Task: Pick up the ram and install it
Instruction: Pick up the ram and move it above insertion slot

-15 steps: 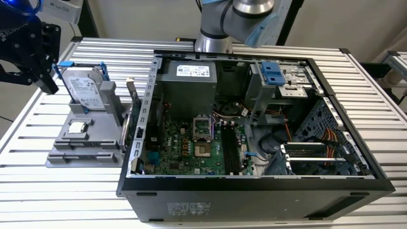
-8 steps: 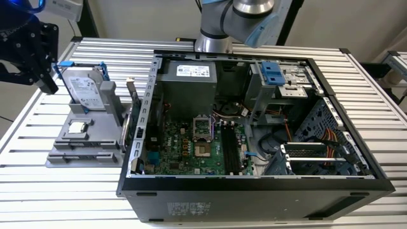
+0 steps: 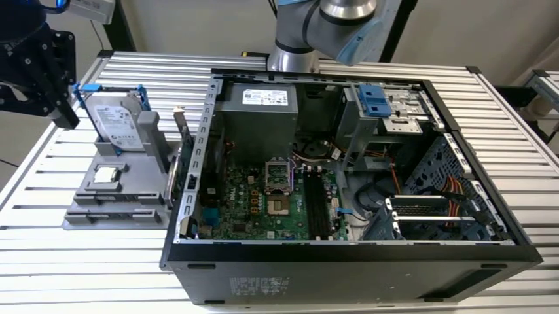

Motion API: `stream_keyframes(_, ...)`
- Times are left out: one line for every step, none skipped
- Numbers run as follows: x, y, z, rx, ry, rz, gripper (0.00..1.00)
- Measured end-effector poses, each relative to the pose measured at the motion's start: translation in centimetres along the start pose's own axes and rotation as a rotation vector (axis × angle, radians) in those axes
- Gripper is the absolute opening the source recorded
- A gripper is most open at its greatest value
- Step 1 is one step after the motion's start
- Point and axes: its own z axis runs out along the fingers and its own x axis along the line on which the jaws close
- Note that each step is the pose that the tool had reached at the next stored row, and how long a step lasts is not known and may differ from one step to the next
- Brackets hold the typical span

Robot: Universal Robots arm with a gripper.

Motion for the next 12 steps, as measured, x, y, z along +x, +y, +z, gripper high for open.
stream_keyframes(0.0, 0.0, 0.01, -0.0002, 0.0002, -0.015, 0.0)
stream_keyframes(0.0, 0.0, 0.01, -0.0006, 0.0004, -0.029, 0.0)
stream_keyframes(0.0, 0.0, 0.0, -0.0009, 0.0007, -0.043, 0.0)
stream_keyframes(0.0, 0.0, 0.0, -0.0012, 0.001, -0.059, 0.0)
stream_keyframes(0.0, 0.0, 0.0, -0.0016, 0.0012, -0.072, 0.0)
stream_keyframes(0.0, 0.0, 0.0, -0.0019, 0.0014, -0.086, 0.0)
stream_keyframes(0.0, 0.0, 0.0, -0.0023, 0.0017, -0.1, 0.0)
stream_keyframes(0.0, 0.0, 0.0, -0.0027, 0.0019, -0.113, 0.0)
stream_keyframes(0.0, 0.0, 0.0, -0.0032, 0.0021, -0.126, 0.0)
stream_keyframes(0.0, 0.0, 0.01, -0.0035, 0.0023, -0.14, 0.0)
stream_keyframes(0.0, 0.0, 0.0, -0.0039, 0.0026, -0.153, 0.0)
stream_keyframes(0.0, 0.0, 0.0, -0.0044, 0.0028, -0.165, 0.0)
